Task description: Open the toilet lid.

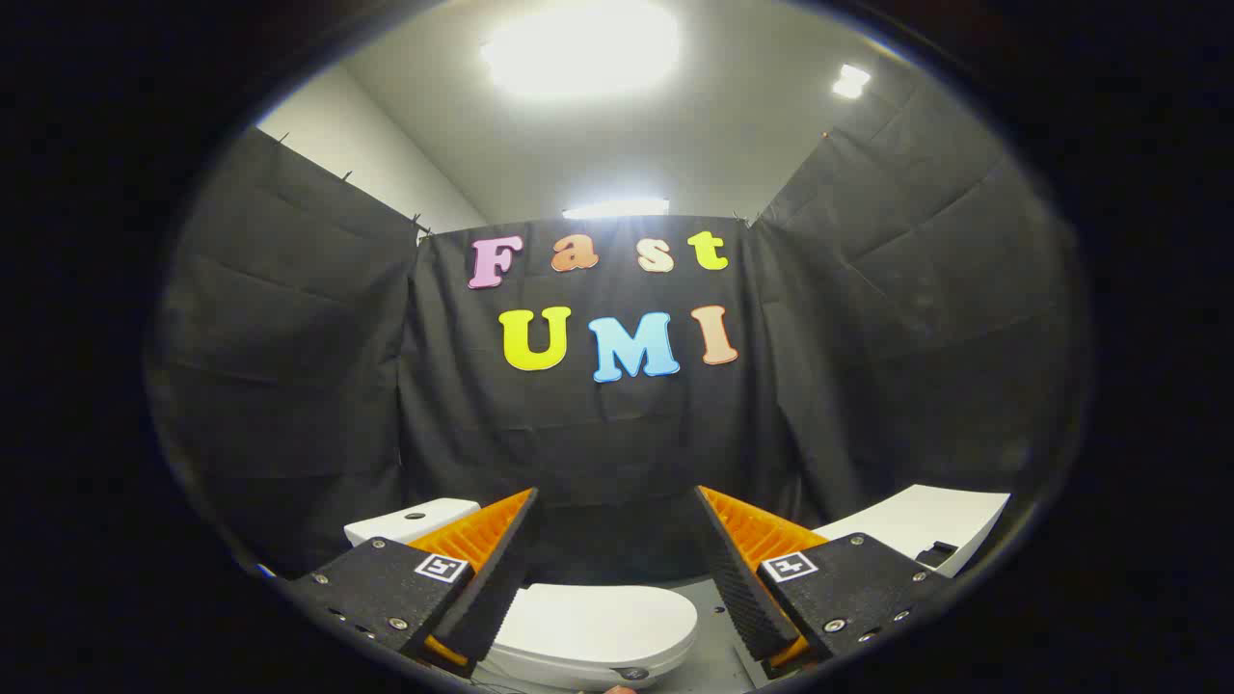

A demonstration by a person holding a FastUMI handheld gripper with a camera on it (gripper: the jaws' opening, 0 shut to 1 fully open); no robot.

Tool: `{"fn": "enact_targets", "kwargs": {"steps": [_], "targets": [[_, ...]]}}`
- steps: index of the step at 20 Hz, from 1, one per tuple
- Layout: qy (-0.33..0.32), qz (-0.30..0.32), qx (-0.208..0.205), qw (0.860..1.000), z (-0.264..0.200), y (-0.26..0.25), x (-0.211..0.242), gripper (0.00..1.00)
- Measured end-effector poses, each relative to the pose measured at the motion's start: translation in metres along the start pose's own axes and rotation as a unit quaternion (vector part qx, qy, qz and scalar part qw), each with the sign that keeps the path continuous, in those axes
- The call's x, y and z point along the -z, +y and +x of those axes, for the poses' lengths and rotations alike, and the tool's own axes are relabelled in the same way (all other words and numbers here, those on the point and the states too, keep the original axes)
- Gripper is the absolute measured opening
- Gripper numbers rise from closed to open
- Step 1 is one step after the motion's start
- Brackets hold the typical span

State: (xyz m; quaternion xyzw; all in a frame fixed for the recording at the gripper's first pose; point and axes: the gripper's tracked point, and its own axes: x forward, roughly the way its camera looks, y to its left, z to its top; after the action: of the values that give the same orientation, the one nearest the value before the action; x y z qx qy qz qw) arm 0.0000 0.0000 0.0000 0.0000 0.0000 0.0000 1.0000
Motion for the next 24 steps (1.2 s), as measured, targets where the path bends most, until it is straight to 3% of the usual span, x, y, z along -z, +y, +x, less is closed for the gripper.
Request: {"fn": "enact_targets", "kwargs": {"steps": [24], "targets": [[0.014, 0.010, -0.002, 1.000, 0.008, -0.005, 0.019, 0.94]]}}
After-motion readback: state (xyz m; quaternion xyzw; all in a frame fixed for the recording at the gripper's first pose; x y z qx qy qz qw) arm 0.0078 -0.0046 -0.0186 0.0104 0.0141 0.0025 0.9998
